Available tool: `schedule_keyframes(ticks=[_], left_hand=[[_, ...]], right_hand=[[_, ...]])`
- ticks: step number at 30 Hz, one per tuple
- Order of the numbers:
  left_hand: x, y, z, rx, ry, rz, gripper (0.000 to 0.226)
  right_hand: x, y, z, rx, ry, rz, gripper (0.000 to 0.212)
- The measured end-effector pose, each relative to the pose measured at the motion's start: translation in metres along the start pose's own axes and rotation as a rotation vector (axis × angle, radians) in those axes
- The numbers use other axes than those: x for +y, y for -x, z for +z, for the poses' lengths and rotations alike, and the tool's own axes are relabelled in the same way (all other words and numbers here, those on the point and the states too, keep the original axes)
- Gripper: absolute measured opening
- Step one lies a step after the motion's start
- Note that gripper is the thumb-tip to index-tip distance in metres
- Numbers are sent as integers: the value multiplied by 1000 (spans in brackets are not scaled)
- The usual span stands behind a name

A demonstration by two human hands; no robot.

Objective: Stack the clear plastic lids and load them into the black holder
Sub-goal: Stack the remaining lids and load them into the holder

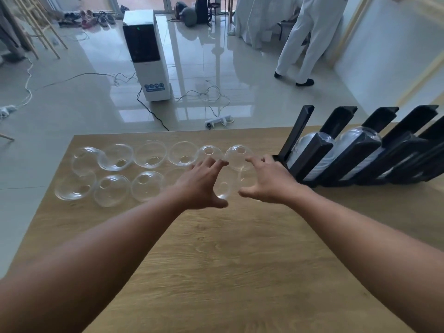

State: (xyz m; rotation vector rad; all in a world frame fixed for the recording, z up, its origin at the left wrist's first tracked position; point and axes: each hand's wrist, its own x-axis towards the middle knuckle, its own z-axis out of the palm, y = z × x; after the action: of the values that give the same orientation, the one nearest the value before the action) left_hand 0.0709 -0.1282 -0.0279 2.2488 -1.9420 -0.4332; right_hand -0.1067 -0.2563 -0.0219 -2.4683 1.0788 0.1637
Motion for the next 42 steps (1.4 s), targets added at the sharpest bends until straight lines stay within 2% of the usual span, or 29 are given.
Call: schedule_keyframes(ticks=[4, 6, 11, 15, 18, 25, 32, 38, 42], left_hand=[[-10, 60, 22, 135, 415, -121, 103], [-17, 88, 37, 190, 542, -174, 101], [-24, 140, 64, 321, 647, -240, 95], [-29, 173, 72, 409, 678, -236, 101], [-36, 200, 72, 492, 700, -259, 98], [-63, 266, 91, 568, 602, -411, 99], [-67, 306, 128, 364, 462, -618, 114], [-61, 297, 132, 389, 366, -649, 115], [-57, 292, 132, 393, 329, -682, 114]], right_hand=[[-2, 49, 31, 185, -340, 28, 90], [-7, 70, 51, 272, -443, 44, 86], [-28, 107, 95, 397, -674, 90, 83], [-43, 126, 124, 459, -766, 89, 89], [-51, 142, 142, 498, -725, 101, 102], [-55, 181, 185, 569, -596, 133, 98], [-46, 197, 203, 522, -286, 203, 103], [-40, 194, 201, 436, -178, 234, 103], [-35, 190, 193, 427, -83, 212, 114]])
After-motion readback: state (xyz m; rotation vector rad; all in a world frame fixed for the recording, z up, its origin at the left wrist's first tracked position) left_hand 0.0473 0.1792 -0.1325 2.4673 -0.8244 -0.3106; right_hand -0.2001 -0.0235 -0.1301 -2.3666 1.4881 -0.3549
